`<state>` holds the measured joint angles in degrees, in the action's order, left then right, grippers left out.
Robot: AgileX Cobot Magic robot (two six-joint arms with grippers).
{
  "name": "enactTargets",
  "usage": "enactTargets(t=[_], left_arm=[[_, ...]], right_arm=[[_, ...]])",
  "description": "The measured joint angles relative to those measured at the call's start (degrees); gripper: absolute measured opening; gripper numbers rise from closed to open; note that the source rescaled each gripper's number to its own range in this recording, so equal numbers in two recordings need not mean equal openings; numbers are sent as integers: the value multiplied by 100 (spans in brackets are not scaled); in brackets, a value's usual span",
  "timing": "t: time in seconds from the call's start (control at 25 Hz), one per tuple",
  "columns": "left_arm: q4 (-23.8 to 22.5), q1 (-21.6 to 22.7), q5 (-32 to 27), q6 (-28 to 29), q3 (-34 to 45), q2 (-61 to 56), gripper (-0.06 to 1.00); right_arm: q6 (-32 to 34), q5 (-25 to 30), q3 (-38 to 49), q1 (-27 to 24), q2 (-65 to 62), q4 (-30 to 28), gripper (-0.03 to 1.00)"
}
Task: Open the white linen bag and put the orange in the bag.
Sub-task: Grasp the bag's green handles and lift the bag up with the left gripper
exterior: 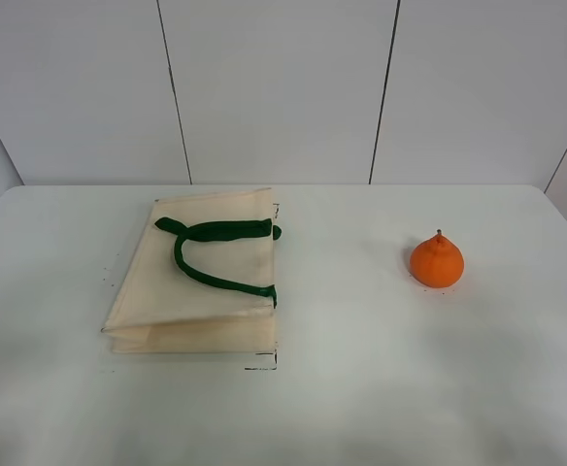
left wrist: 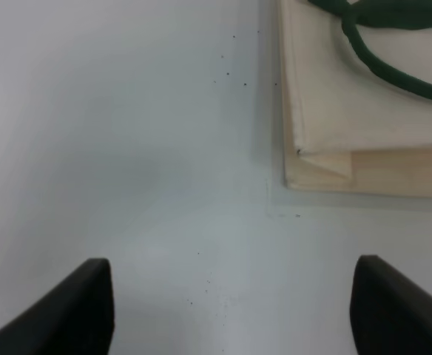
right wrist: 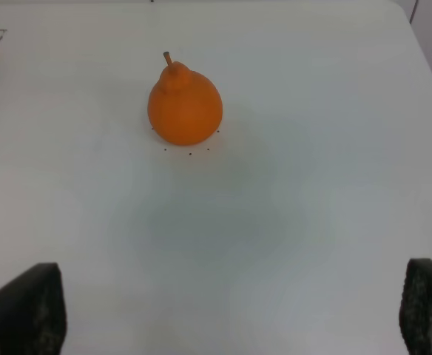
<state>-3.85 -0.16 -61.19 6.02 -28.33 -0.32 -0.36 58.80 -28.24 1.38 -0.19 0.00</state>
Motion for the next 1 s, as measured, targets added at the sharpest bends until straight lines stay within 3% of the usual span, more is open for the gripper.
enactTargets(t=[0.16, 0.36, 0.52, 0.72, 1.0], left_arm=[[0, 0, 0, 0, 0, 0, 85], [-10, 0, -7, 0, 0, 55, 98], [77, 0, -90, -85, -280, 807, 100], [315, 0, -79, -368, -1147, 2719, 100], [320, 0, 394, -381, -2606, 6142, 100]], right_arm=[[0, 0, 0, 0, 0, 0, 100], [0, 0, 0, 0, 0, 0, 100], [0, 0, 0, 0, 0, 0, 100], [0, 0, 0, 0, 0, 0, 100], [0, 0, 0, 0, 0, 0, 100]])
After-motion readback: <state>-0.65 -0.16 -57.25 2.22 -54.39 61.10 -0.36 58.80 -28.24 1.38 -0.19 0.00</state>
